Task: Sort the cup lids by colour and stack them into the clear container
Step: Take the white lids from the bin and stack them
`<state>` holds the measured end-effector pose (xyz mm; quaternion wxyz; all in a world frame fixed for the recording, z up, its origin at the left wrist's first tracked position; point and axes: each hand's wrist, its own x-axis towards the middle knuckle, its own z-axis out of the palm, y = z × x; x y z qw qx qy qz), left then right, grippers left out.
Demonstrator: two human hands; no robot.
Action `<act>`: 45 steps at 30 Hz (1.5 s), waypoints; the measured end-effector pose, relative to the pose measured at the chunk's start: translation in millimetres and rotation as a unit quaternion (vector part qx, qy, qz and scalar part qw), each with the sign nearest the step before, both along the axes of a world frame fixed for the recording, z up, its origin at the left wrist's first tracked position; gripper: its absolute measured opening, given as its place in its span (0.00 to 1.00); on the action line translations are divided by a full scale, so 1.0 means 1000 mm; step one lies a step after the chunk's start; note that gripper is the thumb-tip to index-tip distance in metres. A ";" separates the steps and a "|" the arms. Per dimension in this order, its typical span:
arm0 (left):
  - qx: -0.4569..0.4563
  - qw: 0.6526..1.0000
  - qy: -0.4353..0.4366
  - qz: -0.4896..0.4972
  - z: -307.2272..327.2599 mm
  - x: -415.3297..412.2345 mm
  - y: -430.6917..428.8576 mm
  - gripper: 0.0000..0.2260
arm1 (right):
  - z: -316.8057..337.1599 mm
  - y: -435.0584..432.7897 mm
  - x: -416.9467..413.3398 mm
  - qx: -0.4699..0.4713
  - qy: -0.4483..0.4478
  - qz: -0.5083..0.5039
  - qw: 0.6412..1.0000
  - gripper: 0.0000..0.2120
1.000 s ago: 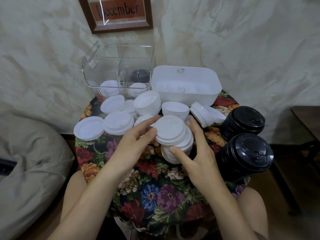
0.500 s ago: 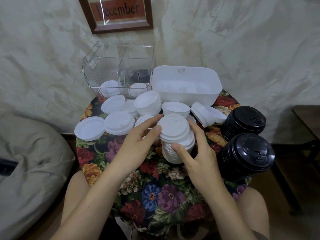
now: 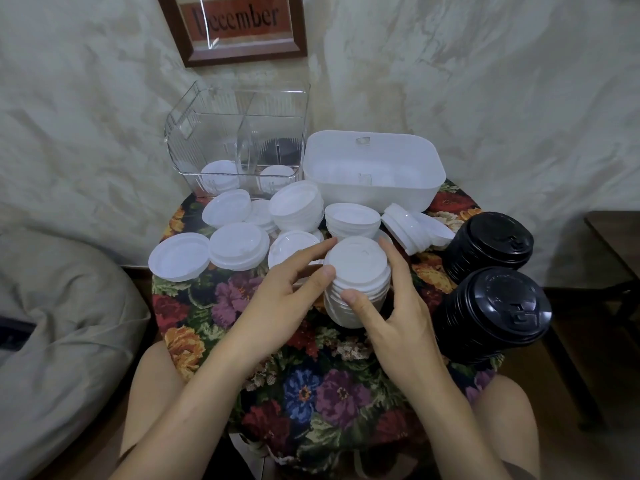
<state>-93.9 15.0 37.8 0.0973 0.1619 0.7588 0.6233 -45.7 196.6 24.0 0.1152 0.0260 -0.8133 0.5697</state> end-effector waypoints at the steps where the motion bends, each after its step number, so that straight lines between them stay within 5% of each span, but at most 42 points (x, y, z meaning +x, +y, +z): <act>1: 0.007 1.000 -0.004 -0.004 -0.001 0.001 0.000 0.21 | 0.001 0.000 0.000 -0.001 0.001 -0.003 1.000 0.34; 11: -0.001 0.999 -0.005 -0.044 -0.006 0.010 0.002 0.31 | -0.004 0.005 -0.001 0.004 -0.005 -0.019 1.000 0.32; 29: -0.001 1.000 -0.010 -0.020 -0.019 0.008 0.010 0.30 | -0.004 0.007 -0.011 0.005 -0.016 0.023 1.000 0.35; 45: -0.100 0.994 0.045 0.004 -0.022 0.013 0.013 0.36 | -0.002 0.005 -0.015 -0.067 -0.036 0.039 0.996 0.37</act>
